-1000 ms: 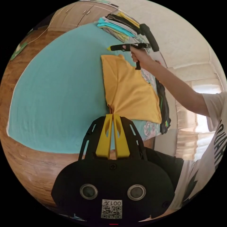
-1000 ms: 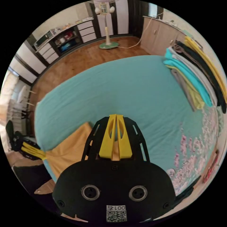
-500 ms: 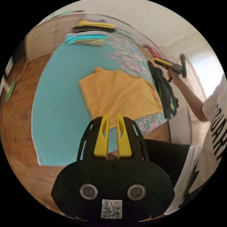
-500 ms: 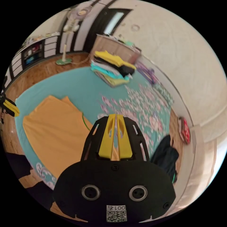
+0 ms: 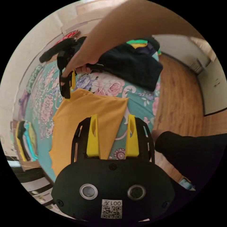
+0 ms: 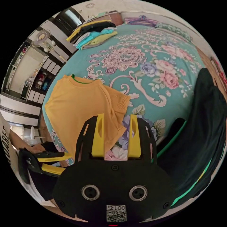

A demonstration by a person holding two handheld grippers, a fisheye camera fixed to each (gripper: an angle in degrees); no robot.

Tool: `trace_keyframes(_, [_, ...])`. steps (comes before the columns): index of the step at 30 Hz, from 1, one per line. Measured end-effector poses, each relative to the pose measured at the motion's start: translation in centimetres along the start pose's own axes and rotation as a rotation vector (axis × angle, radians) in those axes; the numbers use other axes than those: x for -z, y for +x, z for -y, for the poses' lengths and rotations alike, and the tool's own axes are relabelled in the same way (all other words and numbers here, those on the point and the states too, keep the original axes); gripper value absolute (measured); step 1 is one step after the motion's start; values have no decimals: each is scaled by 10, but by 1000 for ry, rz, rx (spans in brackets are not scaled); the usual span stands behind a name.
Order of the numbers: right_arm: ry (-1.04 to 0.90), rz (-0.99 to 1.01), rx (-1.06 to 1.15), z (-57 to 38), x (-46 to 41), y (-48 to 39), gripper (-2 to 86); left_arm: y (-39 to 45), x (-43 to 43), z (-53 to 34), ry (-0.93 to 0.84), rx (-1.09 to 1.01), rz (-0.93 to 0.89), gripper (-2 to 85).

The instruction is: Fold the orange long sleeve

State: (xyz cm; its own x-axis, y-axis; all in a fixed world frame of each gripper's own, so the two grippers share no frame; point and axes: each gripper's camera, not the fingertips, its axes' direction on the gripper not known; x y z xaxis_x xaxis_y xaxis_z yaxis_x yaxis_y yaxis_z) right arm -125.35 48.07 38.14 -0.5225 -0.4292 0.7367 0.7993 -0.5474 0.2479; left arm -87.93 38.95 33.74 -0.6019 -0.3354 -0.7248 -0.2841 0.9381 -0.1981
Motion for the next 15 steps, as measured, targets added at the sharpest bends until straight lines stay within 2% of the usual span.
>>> trace_keyframes(2, [-25,14,0,2,-15,17,136,26,-22,21,-81,-54,149,120])
trace_keyframes(3, [-12,0,-6,2,-15,19,134,31,-26,24,-94,-62,162,113])
trace_keyframes(10, [86,-15,-14,-2,-16,55,97,46,-36,49,-123,-31,120,24])
trace_keyframes(15, [115,219,2,5,-7,99,38,19,-31,51,-84,83,6,-10])
